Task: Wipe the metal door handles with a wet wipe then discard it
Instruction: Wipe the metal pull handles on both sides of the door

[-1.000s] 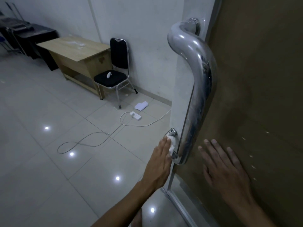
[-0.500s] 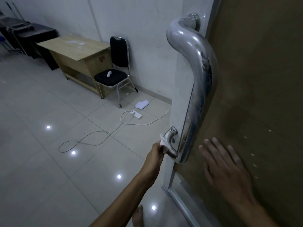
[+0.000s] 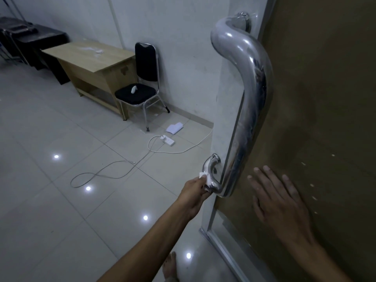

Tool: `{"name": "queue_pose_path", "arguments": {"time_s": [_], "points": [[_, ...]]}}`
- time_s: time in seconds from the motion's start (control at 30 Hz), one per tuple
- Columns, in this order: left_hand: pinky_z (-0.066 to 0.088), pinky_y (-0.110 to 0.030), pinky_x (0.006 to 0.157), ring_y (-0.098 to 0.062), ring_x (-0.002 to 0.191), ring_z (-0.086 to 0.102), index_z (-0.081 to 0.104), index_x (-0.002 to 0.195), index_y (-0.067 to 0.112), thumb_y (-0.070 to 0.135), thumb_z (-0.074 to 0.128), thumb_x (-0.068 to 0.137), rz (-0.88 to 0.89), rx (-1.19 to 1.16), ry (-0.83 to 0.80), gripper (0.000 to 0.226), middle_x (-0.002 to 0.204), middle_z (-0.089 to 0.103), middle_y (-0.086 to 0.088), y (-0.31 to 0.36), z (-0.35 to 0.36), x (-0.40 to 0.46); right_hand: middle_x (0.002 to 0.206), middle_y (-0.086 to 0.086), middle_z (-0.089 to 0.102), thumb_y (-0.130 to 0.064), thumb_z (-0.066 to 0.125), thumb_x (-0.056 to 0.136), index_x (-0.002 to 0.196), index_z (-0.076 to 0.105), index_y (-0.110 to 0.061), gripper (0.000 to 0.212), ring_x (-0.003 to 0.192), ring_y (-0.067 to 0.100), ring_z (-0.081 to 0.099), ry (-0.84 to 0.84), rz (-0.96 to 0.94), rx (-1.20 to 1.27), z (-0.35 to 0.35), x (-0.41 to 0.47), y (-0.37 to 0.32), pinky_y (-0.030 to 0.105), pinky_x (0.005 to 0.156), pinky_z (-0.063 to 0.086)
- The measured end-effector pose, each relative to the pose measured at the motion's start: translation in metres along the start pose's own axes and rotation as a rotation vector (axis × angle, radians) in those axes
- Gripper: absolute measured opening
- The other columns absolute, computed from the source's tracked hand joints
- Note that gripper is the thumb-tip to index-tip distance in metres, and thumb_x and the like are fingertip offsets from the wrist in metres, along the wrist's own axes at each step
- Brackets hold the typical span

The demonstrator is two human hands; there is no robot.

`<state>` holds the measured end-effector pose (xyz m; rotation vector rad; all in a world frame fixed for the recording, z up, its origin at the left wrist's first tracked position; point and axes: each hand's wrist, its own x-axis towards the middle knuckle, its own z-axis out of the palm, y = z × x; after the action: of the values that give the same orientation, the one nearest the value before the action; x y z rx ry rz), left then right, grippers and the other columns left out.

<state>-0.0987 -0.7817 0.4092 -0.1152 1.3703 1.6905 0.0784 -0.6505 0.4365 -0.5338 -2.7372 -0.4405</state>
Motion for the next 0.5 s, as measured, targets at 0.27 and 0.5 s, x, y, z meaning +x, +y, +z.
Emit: {"name": "queue_pose_path", "arguments": {"time_s": [0.27, 0.5], "points": [[0.055, -0.034, 0.092, -0.025, 0.098, 0.068, 0.062, 0.106, -0.007, 0.01, 0.05, 0.099, -0.171, -0.128, -0.109, 0.022, 0.099, 0.071, -0.018, -0.026, -0.011, -0.018, 0.142, 0.011, 0.053, -0.026, 0.037, 0.093, 0.129, 0.061, -0.01, 0.046, 0.137, 0.023, 0.038, 0.058, -0.01, 0.005, 0.001, 0.0, -0.001, 0.039, 0.118, 0.015], [0.058, -0.046, 0.082, -0.035, 0.1, 0.07, 0.051, 0.127, -0.009, 0.01, 0.048, 0.1, -0.324, -0.494, -0.129, 0.034, 0.118, 0.065, -0.028, -0.03, -0.001, -0.022, 0.142, 0.012, 0.052, -0.027, 0.035, 0.093, 0.129, 0.062, -0.01, 0.048, 0.137, 0.024, 0.04, 0.039, -0.024, -0.007, 0.002, -0.002, 0.002, 0.039, 0.118, 0.015]]}}
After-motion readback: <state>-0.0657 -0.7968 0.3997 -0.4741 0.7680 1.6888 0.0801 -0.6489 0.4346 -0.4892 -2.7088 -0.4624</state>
